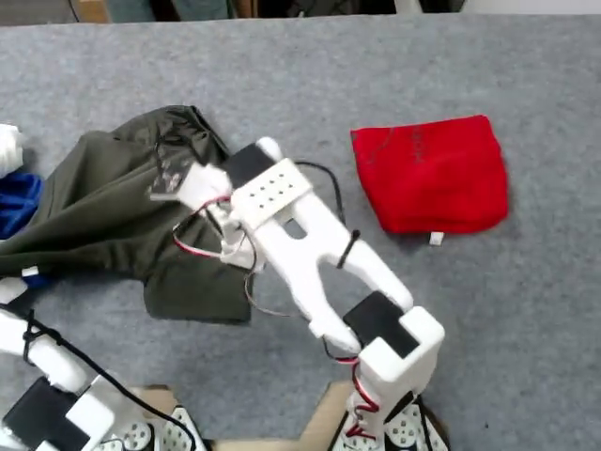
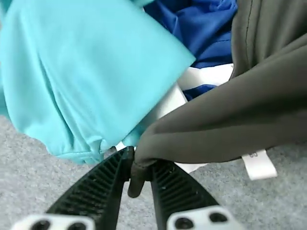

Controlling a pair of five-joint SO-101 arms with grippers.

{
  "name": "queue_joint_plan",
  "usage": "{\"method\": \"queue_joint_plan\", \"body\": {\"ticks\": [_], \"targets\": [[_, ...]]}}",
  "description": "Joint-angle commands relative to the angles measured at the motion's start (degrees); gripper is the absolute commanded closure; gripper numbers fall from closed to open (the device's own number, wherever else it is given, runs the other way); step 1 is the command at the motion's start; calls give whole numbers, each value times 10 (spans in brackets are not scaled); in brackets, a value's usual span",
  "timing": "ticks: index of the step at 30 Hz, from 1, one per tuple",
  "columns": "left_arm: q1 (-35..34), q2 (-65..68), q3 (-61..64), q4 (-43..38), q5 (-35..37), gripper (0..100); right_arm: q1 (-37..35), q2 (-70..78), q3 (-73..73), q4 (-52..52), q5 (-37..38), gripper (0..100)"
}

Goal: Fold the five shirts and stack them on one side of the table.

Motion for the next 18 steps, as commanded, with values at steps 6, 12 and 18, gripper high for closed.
{"method": "queue_joint_plan", "body": {"ticks": [6, 12, 18], "targets": [[-6, -20, 0, -5, -2, 971, -39, -63, 163, -128, 167, 920], [-5, -20, 1, -7, 24, 971, -56, -88, 289, -300, 258, 924], [-3, -20, -1, -8, 28, 971, -97, -82, 302, -340, 260, 921]]}}
